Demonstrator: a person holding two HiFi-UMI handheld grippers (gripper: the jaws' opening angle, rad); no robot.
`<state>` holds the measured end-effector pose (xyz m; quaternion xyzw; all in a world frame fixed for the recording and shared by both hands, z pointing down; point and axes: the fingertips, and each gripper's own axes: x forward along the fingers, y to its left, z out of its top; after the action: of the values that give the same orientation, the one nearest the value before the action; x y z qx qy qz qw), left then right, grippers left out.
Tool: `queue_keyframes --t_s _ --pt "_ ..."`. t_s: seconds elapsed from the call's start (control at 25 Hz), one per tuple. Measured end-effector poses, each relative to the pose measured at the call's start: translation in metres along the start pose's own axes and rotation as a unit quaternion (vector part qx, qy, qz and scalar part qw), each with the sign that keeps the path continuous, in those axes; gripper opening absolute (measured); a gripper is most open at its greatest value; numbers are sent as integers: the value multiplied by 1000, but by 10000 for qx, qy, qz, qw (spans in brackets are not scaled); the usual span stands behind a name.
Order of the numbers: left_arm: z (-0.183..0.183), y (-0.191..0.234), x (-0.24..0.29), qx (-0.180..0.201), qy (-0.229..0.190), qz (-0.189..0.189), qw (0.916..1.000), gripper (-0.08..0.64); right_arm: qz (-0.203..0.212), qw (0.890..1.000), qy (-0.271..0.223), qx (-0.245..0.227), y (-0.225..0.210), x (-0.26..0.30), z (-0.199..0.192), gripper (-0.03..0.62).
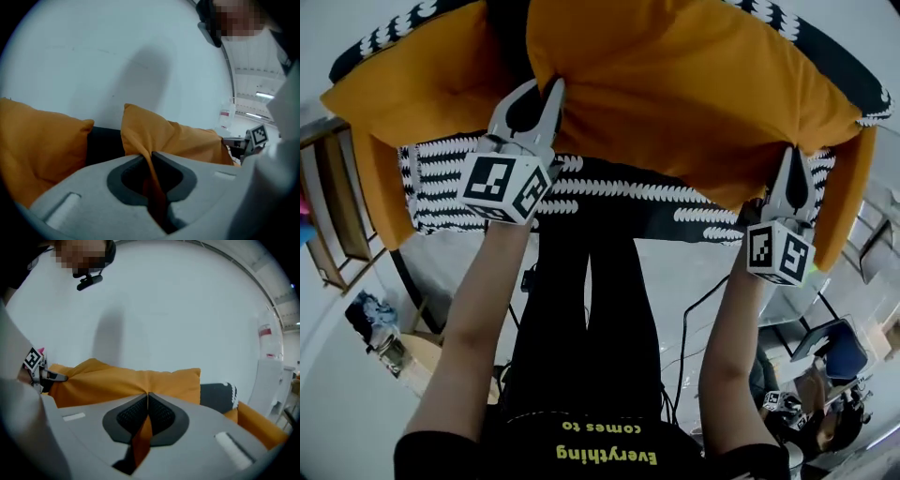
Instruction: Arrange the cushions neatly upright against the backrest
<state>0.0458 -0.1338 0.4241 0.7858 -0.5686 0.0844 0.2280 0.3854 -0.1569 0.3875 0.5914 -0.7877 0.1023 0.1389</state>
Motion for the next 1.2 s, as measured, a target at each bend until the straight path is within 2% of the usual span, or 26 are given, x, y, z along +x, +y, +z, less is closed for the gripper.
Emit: queue_keyframes --t_s 0.12,0.2,0.28,0.36,0.44,0.56,0.88,1.04,1.16,1.2 --pt "7 16 -13 -35 -375 270 9989 34 356 9981 -410 -280 15 24 27 17" --pt "-8 38 -21 -243 -395 477 9978 40 594 9970 -310 -381 32 43 10 17" --pt "-42 61 -21 -369 -86 621 9973 45 760 9954 158 -556 46 65 -32 17" --pt "-87 75 -15 -492 430 637 9958 55 888 9904 792 -697 52 85 -81 17" --pt "-113 82 -8 -646 623 550 9944 67 988 9871 1046 -695 53 96 -105 17" --pt "-112 86 -1 -718 467 428 9954 74 944 9878 1069 -631 50 108 -104 20" --pt "-115 92 1 -403 606 552 9958 97 808 9886 1179 -473 53 115 -112 44" --pt "-117 94 2 -241 682 694 9950 107 785 9874 1232 -604 54 116 -115 47" --pt "-109 88 -5 12 847 849 9928 132 714 9880 1242 -584 51 104 -102 78" --pt "-106 85 -9 55 897 904 9918 144 668 9892 1200 -518 49 97 -95 111"
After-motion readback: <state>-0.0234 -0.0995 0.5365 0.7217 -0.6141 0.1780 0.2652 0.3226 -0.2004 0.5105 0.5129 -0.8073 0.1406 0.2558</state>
